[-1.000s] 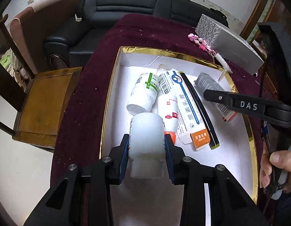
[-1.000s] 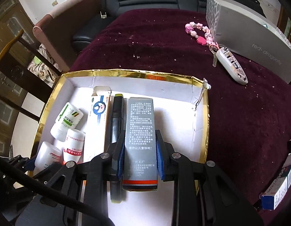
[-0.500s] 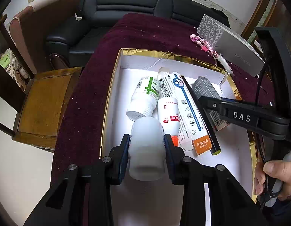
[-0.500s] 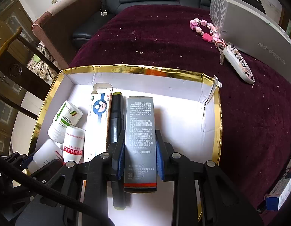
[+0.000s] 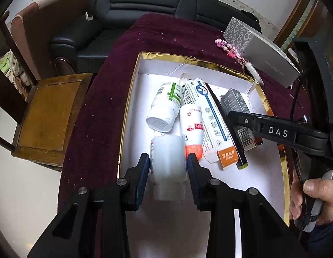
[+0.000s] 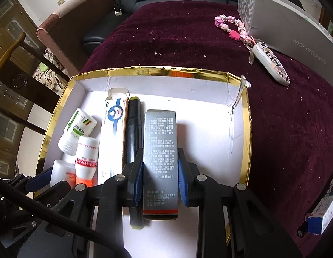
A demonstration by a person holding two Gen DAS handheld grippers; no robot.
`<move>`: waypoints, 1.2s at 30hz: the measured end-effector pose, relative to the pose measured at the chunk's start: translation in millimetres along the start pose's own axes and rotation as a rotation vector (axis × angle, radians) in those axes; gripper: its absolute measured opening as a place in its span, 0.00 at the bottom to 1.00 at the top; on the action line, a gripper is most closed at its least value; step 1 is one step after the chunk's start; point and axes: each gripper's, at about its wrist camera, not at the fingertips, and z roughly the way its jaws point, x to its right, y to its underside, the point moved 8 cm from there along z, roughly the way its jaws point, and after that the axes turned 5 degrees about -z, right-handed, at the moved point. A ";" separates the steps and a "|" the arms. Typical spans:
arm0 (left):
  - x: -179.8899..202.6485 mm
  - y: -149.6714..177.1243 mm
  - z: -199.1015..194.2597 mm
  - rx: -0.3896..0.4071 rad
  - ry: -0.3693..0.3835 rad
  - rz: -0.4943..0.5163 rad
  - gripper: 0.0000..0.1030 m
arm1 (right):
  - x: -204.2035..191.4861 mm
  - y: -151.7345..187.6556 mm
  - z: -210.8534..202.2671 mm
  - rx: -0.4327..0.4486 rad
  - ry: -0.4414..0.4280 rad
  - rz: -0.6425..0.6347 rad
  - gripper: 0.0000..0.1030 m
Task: Organize objects
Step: 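Carry the white bottle and grey box into the white tray and open both grippers, then move both open grippers back over the remaining items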
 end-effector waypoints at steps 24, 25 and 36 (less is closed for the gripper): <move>63.7 41.1 -54.6 0.172 0.147 0.031 0.30 | 19.6 92.4 -93.6 0.246 -0.179 0.064 0.41; 77.6 44.8 -57.9 0.182 0.171 0.048 0.30 | 33.6 103.1 -101.9 0.270 -0.191 0.093 0.41; 253.4 86.0 -41.3 0.146 0.270 0.357 0.41 | 211.0 143.7 -177.6 0.404 -0.047 0.362 0.55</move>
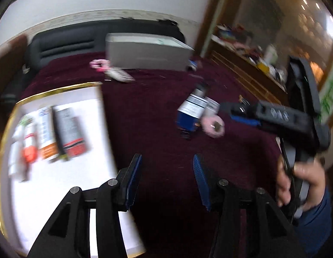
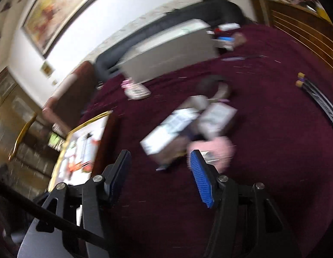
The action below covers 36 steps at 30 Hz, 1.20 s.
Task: Organize objects
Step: 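Move both open grippers back over the remaining items, then grasp the white barcode box with the left gripper while the right grasps the pink fluffy ball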
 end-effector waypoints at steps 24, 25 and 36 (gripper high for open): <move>57.6 -66.8 152.3 -0.210 -0.182 0.293 0.29 | 96.4 -4.8 14.6 -0.006 -0.134 0.261 0.55; 55.3 -67.1 148.6 -0.191 -0.164 0.250 0.28 | 95.9 -4.4 14.8 -0.008 -0.129 0.253 0.55; 10.4 2.9 67.5 -0.094 -0.271 0.071 0.28 | 50.0 6.5 35.3 -0.068 0.034 -0.051 0.55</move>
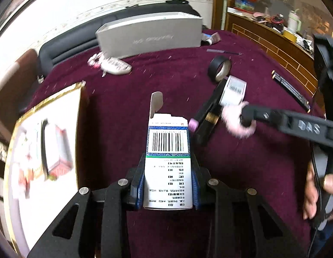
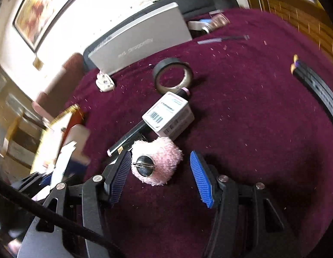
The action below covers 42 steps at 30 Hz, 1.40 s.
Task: Organize objects
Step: 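Grasp the white barcode box with the left gripper while the right grasps the pink fluffy ball, then carry the barcode box and pink ball into the white tray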
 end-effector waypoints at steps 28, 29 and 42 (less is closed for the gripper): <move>-7.2 -3.6 -4.5 0.166 -0.041 -0.002 0.28 | -20.7 -0.2 -7.7 0.087 0.048 -0.111 0.36; -7.1 -4.8 -7.3 0.177 -0.050 0.001 0.28 | -21.4 -0.4 -8.4 0.093 0.049 -0.116 0.36; -1.9 -0.2 -57.9 0.309 -0.135 0.056 0.28 | -31.0 2.7 -21.4 0.118 0.039 -0.117 0.36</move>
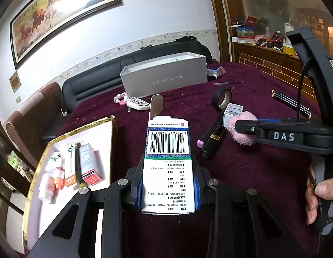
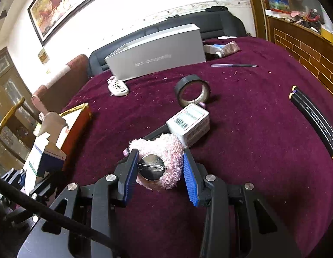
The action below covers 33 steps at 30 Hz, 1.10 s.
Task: Organize objects
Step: 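Carry the barcode box and pink ball into the white tray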
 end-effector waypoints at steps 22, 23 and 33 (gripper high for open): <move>-72.4 28.0 -50.3 0.057 -0.067 -0.088 0.28 | -129.0 34.5 -25.6 -0.026 -0.120 -0.133 0.37; -76.9 29.4 -50.5 0.057 -0.072 -0.095 0.28 | -135.5 34.9 -25.4 -0.028 -0.123 -0.144 0.37; -139.6 48.1 -51.5 0.037 -0.110 -0.205 0.28 | -200.1 44.1 -22.9 -0.042 -0.161 -0.240 0.37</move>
